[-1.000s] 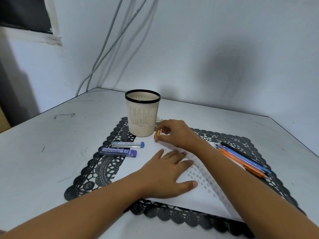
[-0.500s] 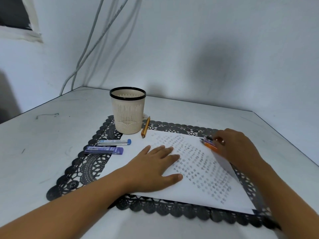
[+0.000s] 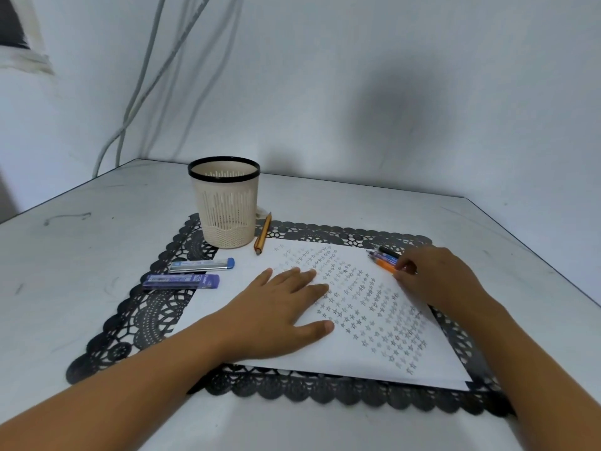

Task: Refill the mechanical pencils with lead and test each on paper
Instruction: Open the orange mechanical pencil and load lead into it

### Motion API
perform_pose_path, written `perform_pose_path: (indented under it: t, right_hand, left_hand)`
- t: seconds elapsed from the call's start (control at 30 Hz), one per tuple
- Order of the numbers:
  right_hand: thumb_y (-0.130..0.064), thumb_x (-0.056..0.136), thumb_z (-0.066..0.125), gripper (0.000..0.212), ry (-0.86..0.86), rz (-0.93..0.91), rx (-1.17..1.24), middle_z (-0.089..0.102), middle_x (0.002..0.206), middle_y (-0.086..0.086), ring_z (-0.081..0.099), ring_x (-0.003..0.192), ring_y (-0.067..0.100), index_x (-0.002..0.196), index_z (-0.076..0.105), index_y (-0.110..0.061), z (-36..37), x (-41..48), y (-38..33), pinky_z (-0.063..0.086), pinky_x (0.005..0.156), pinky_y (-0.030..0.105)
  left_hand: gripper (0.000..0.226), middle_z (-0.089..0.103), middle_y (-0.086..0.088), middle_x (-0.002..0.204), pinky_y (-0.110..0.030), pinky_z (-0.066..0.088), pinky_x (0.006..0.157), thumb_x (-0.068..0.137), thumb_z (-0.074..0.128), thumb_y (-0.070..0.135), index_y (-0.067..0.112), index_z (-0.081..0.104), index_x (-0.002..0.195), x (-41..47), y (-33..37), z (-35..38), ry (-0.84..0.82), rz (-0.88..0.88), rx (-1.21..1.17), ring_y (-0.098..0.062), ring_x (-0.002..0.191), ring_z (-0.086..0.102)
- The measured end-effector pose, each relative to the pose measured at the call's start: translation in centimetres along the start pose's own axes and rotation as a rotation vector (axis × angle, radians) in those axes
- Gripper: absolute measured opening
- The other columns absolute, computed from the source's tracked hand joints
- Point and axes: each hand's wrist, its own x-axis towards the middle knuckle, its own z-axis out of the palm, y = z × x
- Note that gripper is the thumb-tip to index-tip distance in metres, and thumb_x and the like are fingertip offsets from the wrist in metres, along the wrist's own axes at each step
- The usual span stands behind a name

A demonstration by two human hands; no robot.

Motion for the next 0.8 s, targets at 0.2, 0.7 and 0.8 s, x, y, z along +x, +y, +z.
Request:
perform_pose_path:
  t: [0.2,0.7,0.8]
  right_hand:
    - [-0.025,0.090,0.051,0.021,0.111,-0.119,-0.019,0.064,0.092,-0.002,0.055,0.077,0.013,0.103,0.066,-0.018,-0.2,-0.6,-1.3,0.044,0.066,0.023]
    - [-0.022,0.078,0.073,0.011,-0.149,-0.172,0.873,0.069,0.062,-0.001,0.064,0.058,0.005,0.077,0.063,-0.016,-0.3,-3.3,-7.7,0.049,0.059,0.019]
    - [-0.020,0.076,0.074,0.017,-0.181,-0.145,0.914,0.071,0.064,0.003,0.066,0.058,0.007,0.075,0.058,-0.014,-0.5,-3.4,-7.7,0.050,0.060,0.020]
  left_hand:
    - [0.056,0.015,0.012,0.153,-0.033,0.008,0.116,0.091,0.029,0.057,0.038,0.018,0.143,0.1,0.1,-0.1,0.103,0.006,-0.072,-0.004,0.139,0.013]
    - [0.051,0.059,-0.003,0.112,-0.027,0.037,0.098,0.086,0.039,0.020,0.010,0.038,0.136,0.1,0.2,-0.5,0.474,0.253,-0.008,-0.016,0.100,0.052]
    - [0.044,0.062,-0.002,0.092,-0.024,0.036,0.077,0.087,0.040,0.025,0.008,0.049,0.127,0.2,0.1,-0.5,0.485,0.231,0.012,-0.017,0.080,0.055]
